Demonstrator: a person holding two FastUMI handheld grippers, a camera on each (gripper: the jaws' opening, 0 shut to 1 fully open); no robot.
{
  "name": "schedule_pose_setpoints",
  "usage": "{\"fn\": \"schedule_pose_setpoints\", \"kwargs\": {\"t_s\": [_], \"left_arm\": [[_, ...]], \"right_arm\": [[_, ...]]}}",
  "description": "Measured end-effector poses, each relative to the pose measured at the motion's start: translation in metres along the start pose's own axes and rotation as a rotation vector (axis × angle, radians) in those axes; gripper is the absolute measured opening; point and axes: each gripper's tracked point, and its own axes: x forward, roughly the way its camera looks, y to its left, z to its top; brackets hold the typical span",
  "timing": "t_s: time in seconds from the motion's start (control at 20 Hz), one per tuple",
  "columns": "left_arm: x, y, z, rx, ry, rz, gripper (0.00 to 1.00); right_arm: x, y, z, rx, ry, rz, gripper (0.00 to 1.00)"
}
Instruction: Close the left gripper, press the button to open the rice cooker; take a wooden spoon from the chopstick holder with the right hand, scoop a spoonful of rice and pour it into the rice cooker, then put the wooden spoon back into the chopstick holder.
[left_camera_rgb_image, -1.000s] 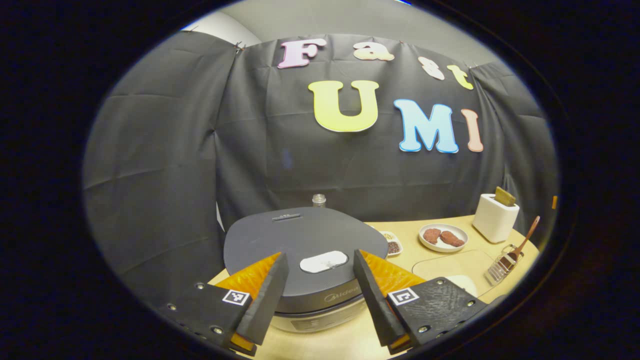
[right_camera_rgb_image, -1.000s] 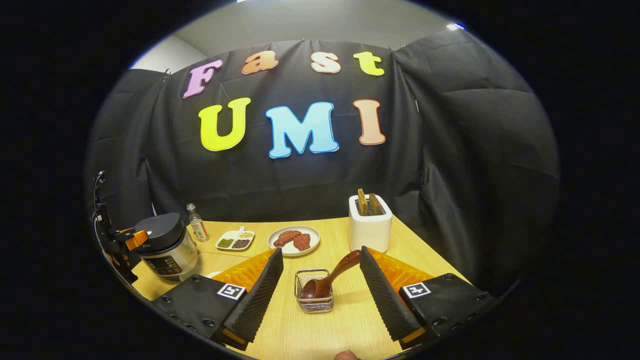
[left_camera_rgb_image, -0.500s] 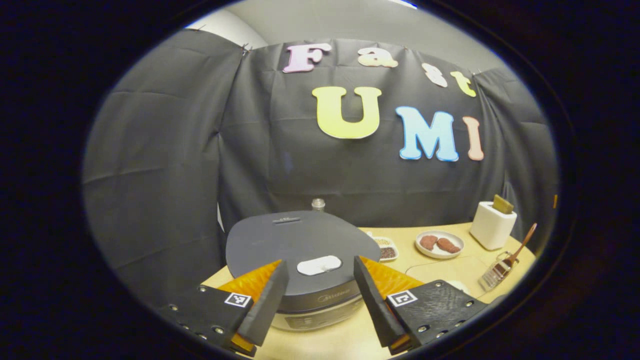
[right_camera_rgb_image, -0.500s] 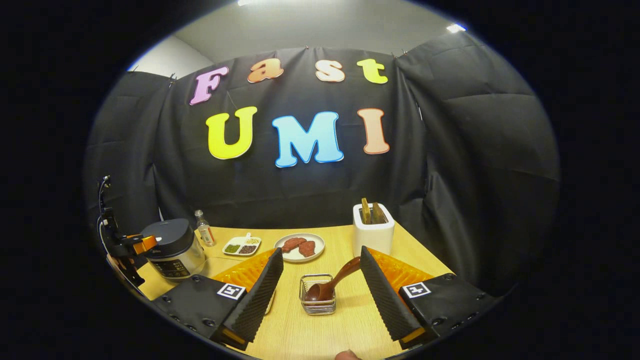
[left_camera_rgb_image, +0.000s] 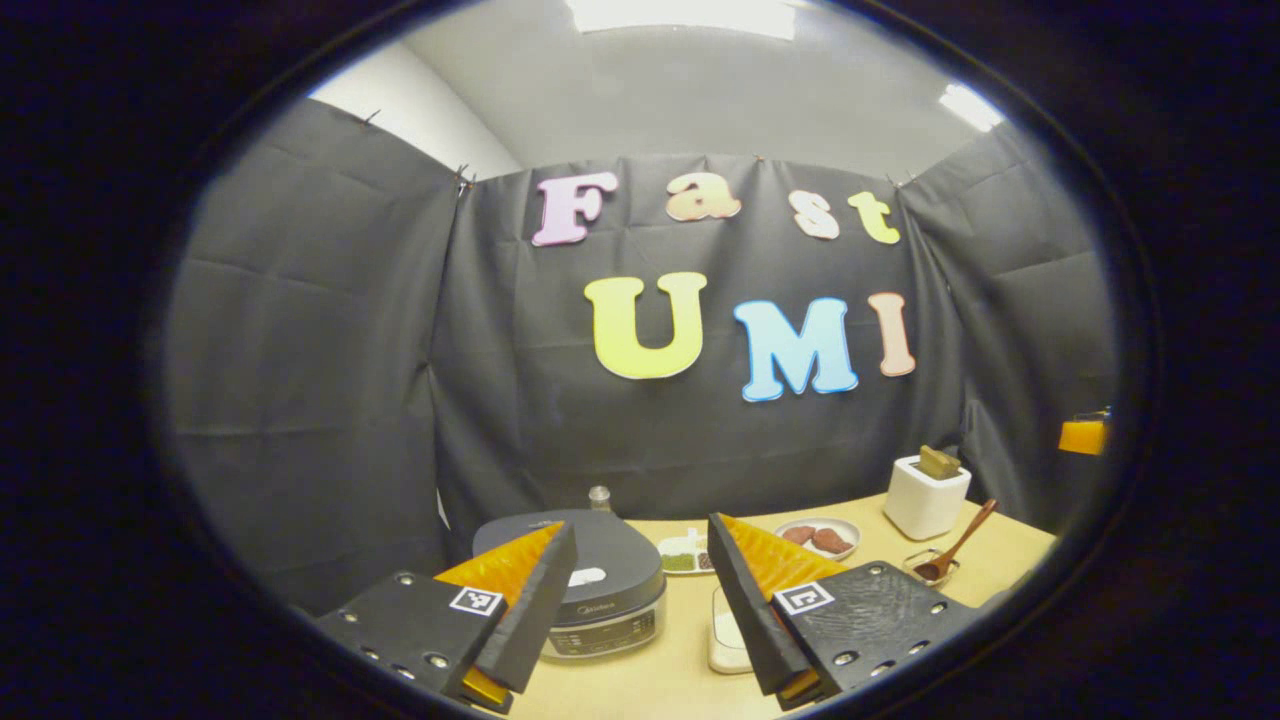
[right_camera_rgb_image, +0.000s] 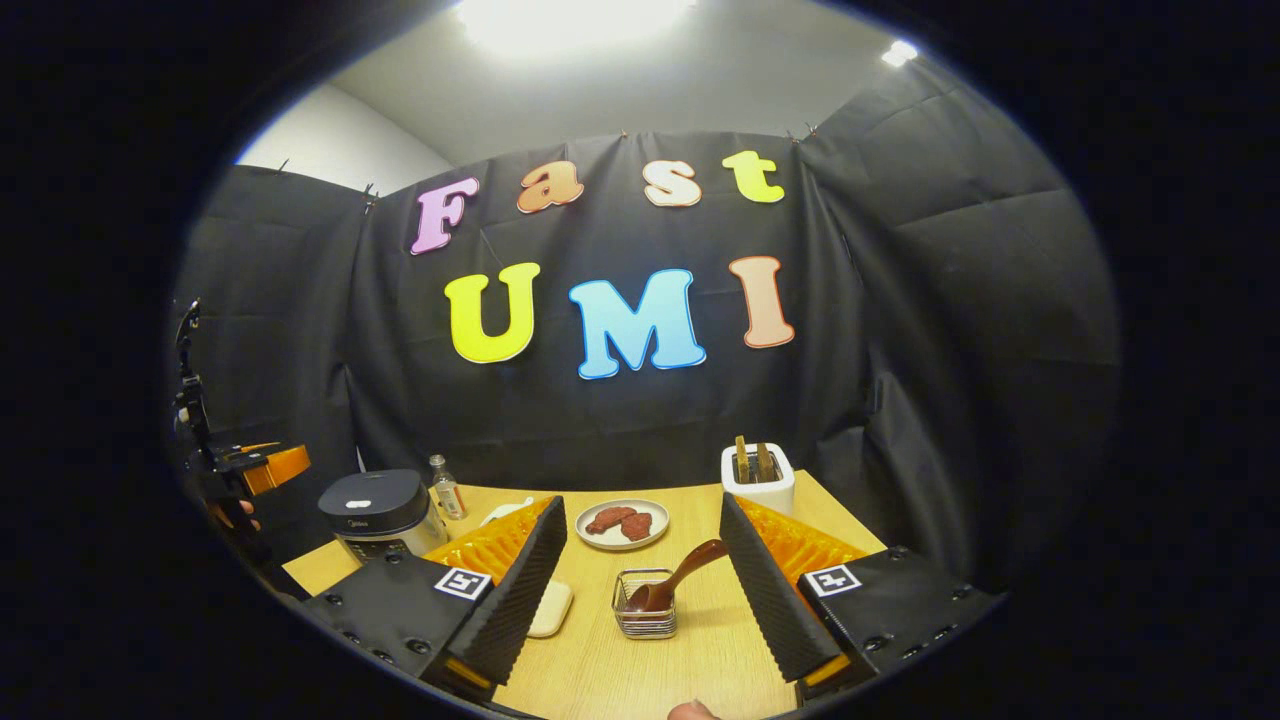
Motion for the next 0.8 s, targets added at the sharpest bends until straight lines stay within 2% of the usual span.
{"fn": "schedule_pose_setpoints", "kwargs": {"t_s": [0.3, 0.8], "left_arm": [[-0.037, -0.018, 0.013, -0.019, -0.03, -0.042, 0.82], [-0.078, 0.023, 0.044, 0.02, -0.092, -0.051, 0.82]], "right_arm": [[-0.025, 0.007, 0.019, -0.032, -0.046, 0.001, 0.98], [-0.052, 0.035, 0.029, -0.053, -0.096, -0.027, 0.98]]}}
